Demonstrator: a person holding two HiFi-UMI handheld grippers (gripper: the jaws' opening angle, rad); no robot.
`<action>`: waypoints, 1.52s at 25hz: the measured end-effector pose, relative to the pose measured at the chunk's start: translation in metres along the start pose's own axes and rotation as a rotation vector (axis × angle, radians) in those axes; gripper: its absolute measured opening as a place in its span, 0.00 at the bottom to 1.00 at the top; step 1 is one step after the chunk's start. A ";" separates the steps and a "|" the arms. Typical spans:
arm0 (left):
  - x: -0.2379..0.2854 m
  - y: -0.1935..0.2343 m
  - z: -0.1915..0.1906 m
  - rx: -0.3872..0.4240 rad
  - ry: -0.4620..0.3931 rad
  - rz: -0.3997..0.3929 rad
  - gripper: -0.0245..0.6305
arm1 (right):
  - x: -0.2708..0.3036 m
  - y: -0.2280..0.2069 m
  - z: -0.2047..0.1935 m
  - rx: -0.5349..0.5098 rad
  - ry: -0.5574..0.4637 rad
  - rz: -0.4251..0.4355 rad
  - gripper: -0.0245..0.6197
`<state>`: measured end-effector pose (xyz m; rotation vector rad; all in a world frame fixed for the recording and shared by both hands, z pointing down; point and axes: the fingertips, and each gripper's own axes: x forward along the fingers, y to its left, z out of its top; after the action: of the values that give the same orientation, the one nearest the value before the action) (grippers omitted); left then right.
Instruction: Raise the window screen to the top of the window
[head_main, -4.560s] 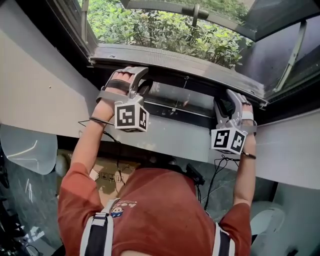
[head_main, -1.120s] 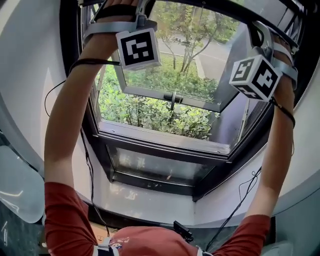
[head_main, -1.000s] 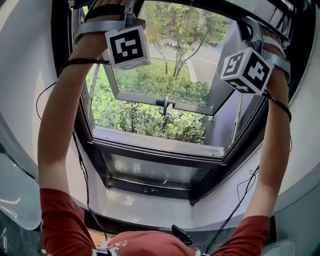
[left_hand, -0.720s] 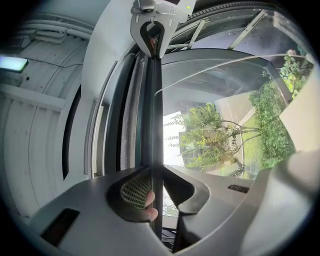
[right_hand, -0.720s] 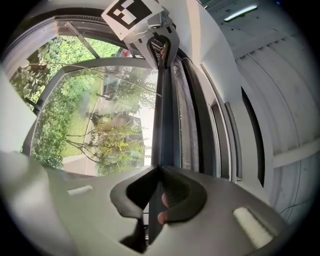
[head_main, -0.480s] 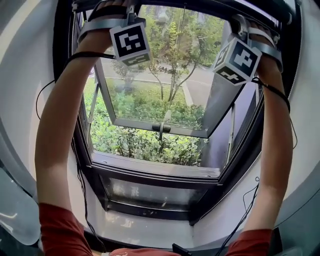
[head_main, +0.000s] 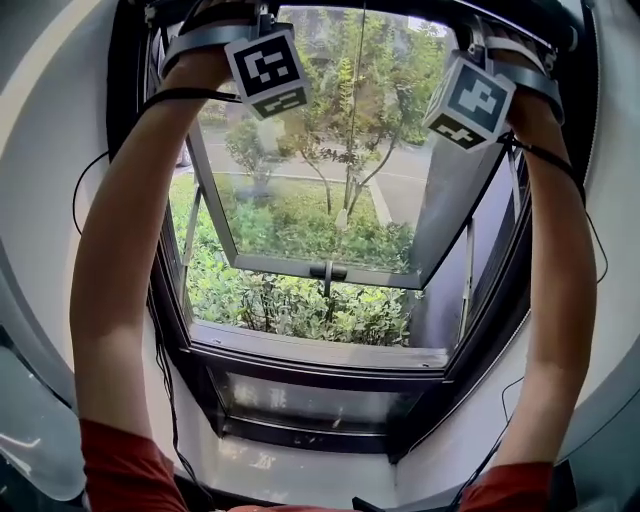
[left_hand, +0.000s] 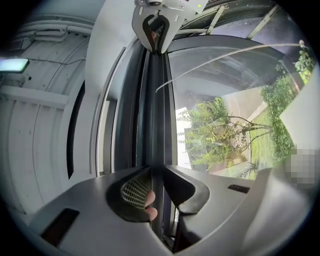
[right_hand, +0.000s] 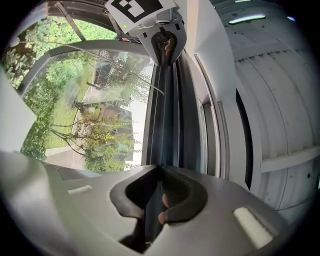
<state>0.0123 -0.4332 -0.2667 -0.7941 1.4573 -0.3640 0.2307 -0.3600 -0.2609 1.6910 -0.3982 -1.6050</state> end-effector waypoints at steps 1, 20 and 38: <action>0.001 0.001 0.001 -0.001 0.002 0.001 0.16 | 0.001 -0.001 -0.001 -0.009 -0.001 -0.005 0.10; 0.017 0.012 0.003 -0.013 0.017 0.028 0.16 | 0.011 -0.018 -0.001 0.022 -0.034 -0.055 0.11; -0.026 -0.022 -0.017 -0.140 -0.024 -0.023 0.26 | -0.019 0.022 0.019 0.175 -0.166 0.023 0.22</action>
<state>-0.0019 -0.4359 -0.2312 -0.9251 1.4634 -0.2708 0.2151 -0.3677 -0.2302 1.6783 -0.6556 -1.7417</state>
